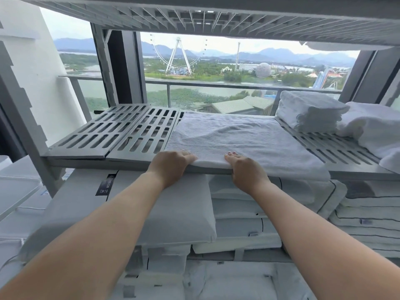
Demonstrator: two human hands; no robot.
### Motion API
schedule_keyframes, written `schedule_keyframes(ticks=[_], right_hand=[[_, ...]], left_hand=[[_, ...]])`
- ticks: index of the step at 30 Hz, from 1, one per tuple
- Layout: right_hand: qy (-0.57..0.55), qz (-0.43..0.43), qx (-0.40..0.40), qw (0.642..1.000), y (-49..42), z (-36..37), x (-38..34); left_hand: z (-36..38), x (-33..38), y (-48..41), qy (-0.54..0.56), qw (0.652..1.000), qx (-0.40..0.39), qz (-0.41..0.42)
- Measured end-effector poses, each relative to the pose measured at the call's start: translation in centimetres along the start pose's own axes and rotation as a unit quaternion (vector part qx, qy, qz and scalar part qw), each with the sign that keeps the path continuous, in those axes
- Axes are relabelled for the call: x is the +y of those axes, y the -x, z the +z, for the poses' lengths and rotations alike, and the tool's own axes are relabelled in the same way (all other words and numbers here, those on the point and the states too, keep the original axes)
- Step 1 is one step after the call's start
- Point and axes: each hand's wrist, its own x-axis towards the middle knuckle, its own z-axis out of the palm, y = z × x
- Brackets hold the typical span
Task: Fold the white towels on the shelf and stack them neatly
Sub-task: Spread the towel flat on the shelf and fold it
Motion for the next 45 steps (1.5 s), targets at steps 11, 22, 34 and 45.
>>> schedule_keyframes(ticks=[11, 22, 34, 45], right_hand=[[0.087, 0.095, 0.195, 0.972, -1.3, -2.6, 3.1], [0.125, 0.161, 0.210, 0.956, -9.3, -3.3, 9.8], [0.009, 0.070, -0.019, 0.997, -20.5, 0.0, 18.6], [-0.115, 0.034, 0.099, 0.988, -20.6, 1.7, 21.3]], left_hand=[[-2.4, -1.2, -4.0, -0.019, 0.995, 0.073, -0.062], [-0.6, -2.7, -12.9, -0.094, 0.986, 0.072, -0.121], [6.3, -5.7, -22.1, -0.048, 0.975, -0.070, -0.204], [9.4, -7.6, -23.2, 0.048, 0.977, 0.034, -0.207]])
